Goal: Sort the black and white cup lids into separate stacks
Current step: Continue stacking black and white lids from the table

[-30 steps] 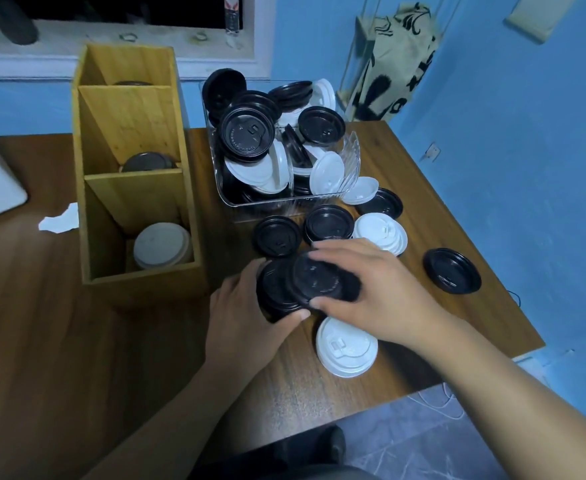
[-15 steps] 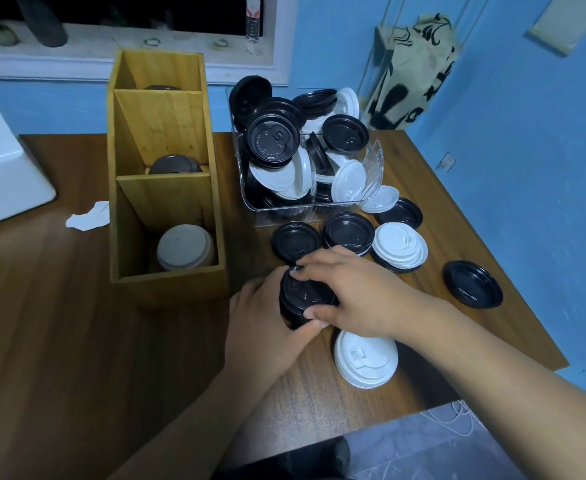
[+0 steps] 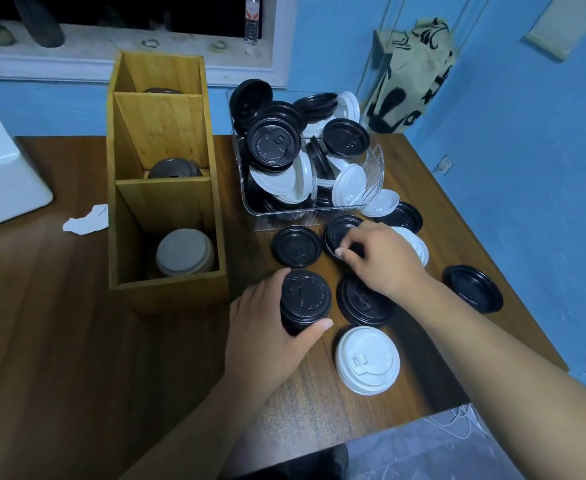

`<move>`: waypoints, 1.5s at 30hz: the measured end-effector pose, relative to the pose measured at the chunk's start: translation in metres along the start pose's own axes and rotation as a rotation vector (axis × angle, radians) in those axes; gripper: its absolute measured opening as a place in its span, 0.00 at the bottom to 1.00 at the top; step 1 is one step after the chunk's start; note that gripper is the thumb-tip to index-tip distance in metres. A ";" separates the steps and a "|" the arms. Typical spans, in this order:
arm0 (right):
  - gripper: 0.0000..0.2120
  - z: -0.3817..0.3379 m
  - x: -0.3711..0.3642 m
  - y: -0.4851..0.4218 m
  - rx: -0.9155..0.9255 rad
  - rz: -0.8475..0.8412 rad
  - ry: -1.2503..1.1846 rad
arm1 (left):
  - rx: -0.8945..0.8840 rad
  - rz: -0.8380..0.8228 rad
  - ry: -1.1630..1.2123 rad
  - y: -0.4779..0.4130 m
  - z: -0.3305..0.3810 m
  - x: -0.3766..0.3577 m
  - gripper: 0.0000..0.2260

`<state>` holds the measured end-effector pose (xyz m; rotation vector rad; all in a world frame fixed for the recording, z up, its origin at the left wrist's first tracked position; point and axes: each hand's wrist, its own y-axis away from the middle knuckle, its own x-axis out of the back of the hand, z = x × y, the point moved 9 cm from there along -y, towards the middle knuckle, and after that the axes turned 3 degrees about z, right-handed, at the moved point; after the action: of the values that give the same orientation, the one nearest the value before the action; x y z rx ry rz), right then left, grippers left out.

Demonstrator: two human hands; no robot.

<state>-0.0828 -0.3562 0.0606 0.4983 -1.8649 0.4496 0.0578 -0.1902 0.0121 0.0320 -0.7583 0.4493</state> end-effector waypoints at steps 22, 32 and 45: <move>0.12 0.112 -0.001 0.194 -0.973 0.176 -0.912 | 0.023 -0.002 -0.027 0.000 0.001 -0.002 0.40; 0.32 0.085 0.020 0.140 -0.207 -0.066 -0.105 | 0.022 0.000 -0.021 0.000 0.001 -0.002 0.40; 0.28 -0.017 0.039 0.095 -0.024 0.226 -0.241 | 0.043 -0.006 -0.003 -0.003 0.003 0.001 0.43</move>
<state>-0.1327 -0.2727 0.0964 0.3371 -2.1683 0.5349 0.0573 -0.1930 0.0150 0.0747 -0.7517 0.4600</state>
